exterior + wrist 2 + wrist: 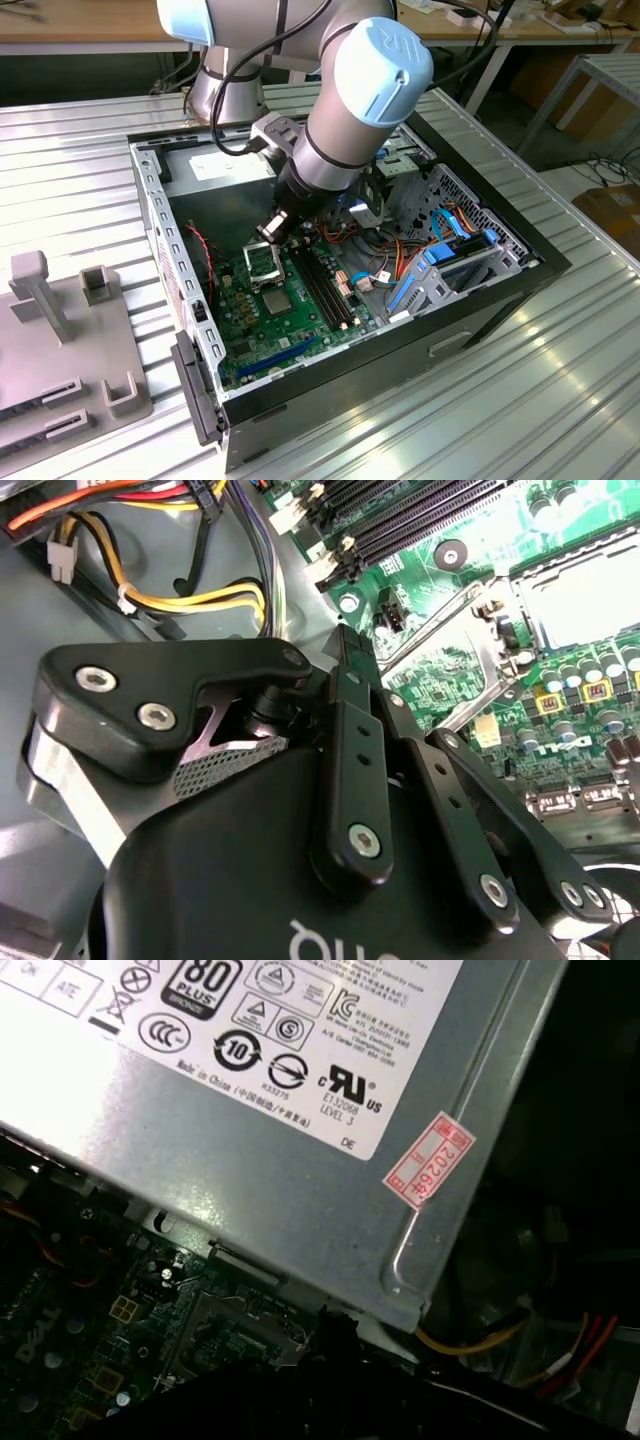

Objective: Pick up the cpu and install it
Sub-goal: 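Close the cpu cover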

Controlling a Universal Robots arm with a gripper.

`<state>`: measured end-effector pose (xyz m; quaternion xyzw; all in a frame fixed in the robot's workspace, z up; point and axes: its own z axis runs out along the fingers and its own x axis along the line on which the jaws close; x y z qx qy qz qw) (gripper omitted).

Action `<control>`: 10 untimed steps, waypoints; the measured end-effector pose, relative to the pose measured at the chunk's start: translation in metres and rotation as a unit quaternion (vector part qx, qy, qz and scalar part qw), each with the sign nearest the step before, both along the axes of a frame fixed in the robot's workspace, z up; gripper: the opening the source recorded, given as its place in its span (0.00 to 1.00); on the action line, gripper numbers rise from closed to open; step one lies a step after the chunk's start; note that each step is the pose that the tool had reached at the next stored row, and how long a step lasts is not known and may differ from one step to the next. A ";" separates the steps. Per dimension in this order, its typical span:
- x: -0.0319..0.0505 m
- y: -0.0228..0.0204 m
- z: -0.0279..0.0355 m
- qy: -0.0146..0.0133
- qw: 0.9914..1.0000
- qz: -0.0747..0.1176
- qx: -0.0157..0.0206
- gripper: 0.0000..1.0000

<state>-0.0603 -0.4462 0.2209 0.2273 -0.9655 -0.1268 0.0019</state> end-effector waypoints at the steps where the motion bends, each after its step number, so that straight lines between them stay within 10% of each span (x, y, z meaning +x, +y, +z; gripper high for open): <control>1: 0.0000 -0.0001 0.0009 0.000 1.000 0.000 0.000 0.11; 10: 0.0000 -0.0022 0.0090 0.000 1.000 0.001 0.001 0.11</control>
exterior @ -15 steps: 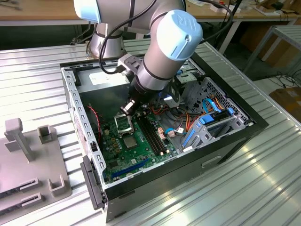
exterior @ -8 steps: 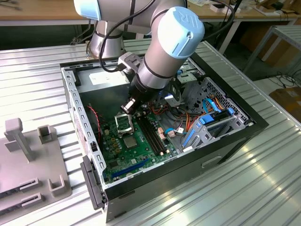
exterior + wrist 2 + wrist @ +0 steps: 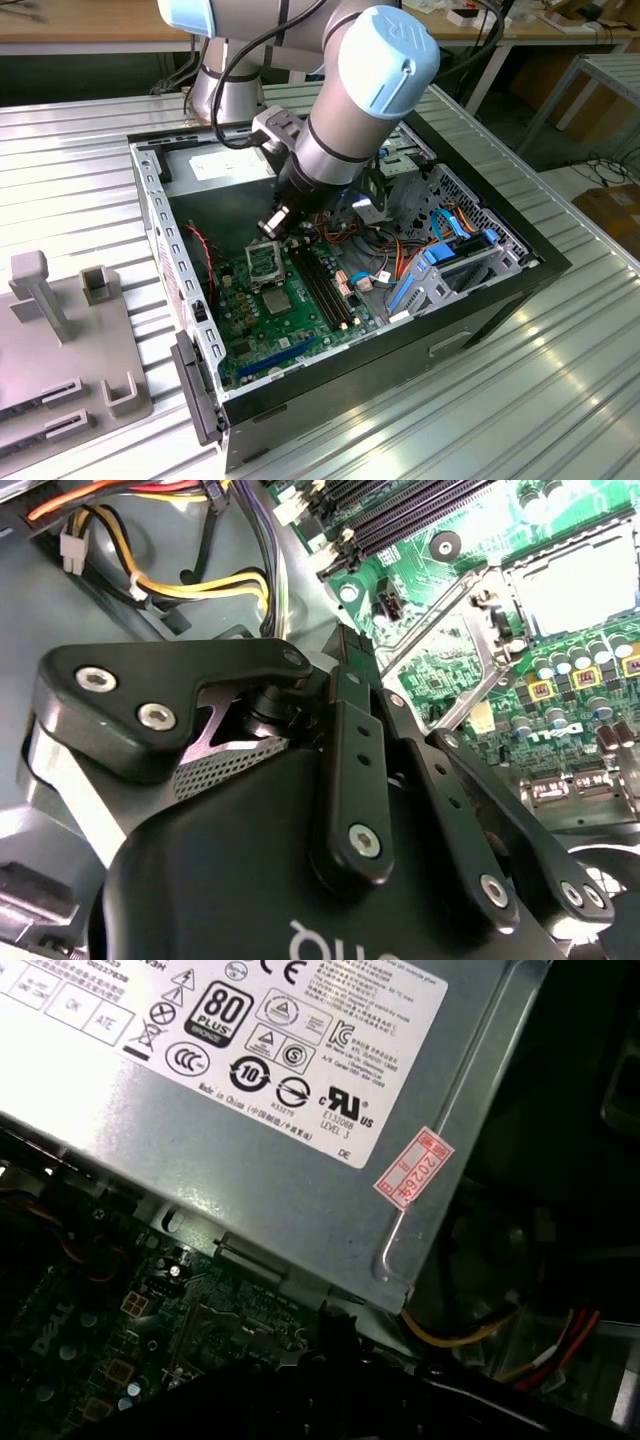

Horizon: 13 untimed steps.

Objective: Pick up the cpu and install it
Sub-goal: 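Close the cpu cover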

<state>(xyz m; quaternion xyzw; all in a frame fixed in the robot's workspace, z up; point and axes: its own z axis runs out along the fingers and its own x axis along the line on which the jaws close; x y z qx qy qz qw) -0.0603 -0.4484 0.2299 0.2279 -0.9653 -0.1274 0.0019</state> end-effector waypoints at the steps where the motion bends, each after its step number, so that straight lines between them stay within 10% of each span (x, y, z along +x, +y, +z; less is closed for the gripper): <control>1: 0.0000 -0.0003 0.0009 0.000 1.000 0.000 0.000 0.11; 13: -0.0001 -0.0035 0.0062 0.000 1.000 0.011 0.001 0.11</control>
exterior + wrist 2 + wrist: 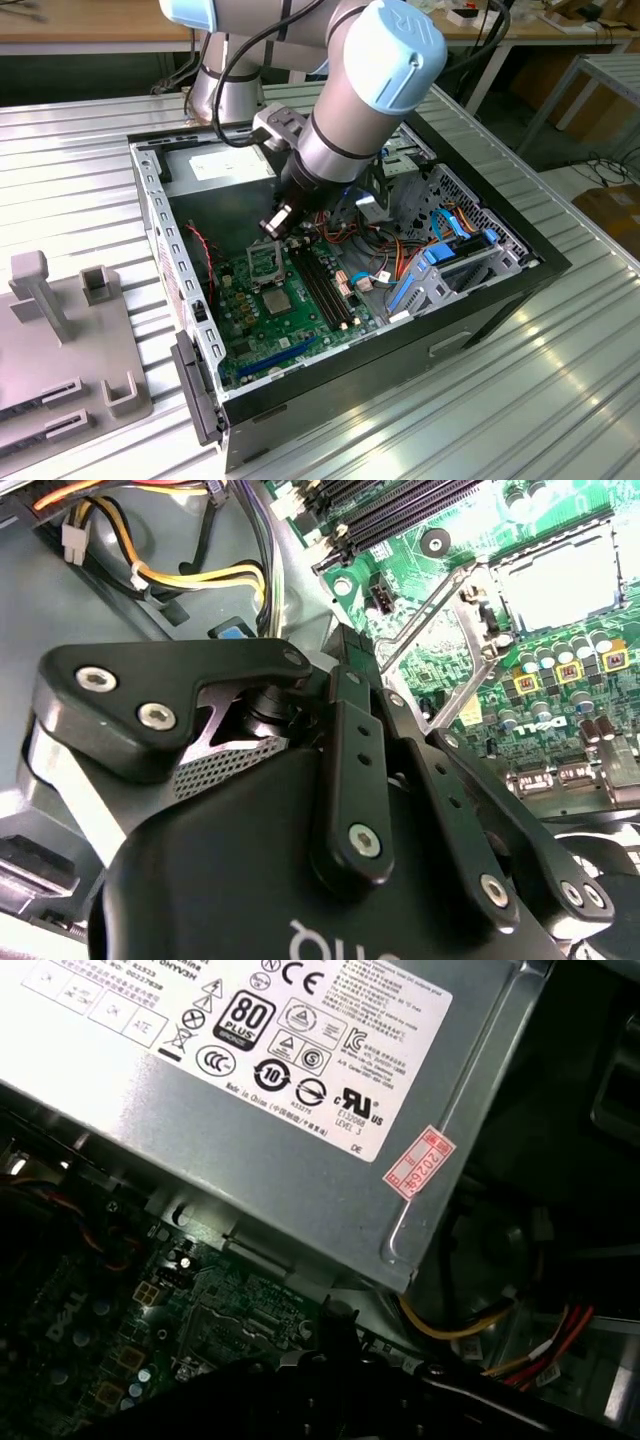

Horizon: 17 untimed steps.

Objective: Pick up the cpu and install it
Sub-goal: 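Close the cpu cover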

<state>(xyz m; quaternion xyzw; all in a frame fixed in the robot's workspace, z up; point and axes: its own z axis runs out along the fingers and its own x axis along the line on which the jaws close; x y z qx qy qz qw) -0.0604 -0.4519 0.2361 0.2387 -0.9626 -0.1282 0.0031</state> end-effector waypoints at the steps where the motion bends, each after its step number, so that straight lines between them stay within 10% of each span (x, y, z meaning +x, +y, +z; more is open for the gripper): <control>1: 0.0001 0.0001 0.0002 0.000 1.000 0.003 0.001 0.11; 17: 0.0000 0.0000 0.0055 0.000 0.999 0.050 0.007 0.11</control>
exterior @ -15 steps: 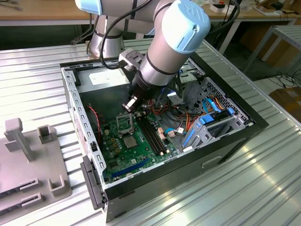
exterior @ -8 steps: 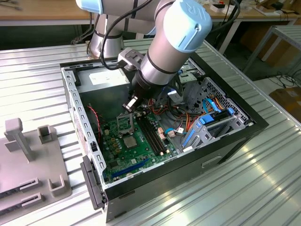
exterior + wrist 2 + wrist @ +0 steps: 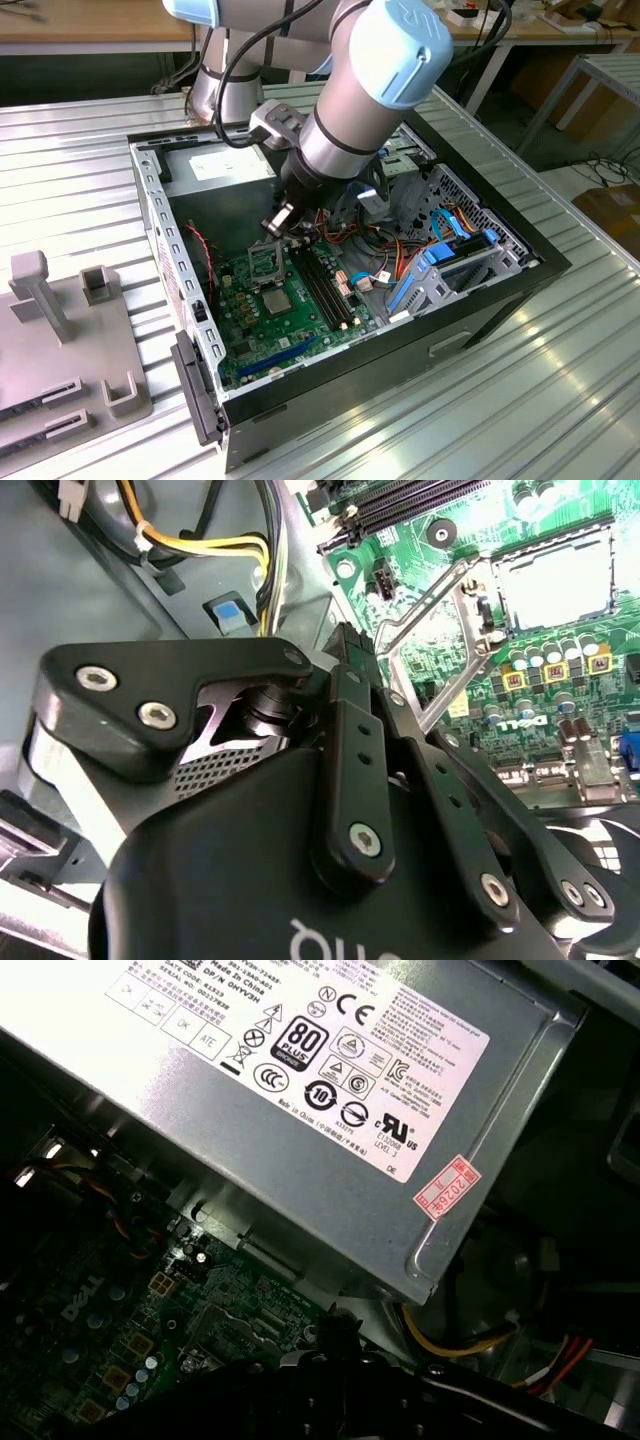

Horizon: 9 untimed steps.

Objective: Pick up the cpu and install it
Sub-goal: 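Close the cpu cover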

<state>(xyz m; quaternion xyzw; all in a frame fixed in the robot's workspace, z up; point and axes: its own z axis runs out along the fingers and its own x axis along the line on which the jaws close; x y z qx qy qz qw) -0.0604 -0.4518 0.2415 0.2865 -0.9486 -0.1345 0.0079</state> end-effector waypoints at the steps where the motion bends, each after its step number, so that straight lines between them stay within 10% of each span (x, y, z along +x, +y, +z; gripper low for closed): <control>1: 0.0000 0.0000 0.0003 0.000 1.000 0.002 0.000 0.11; 9: 0.0001 0.0000 0.0033 0.000 1.000 0.017 0.000 0.11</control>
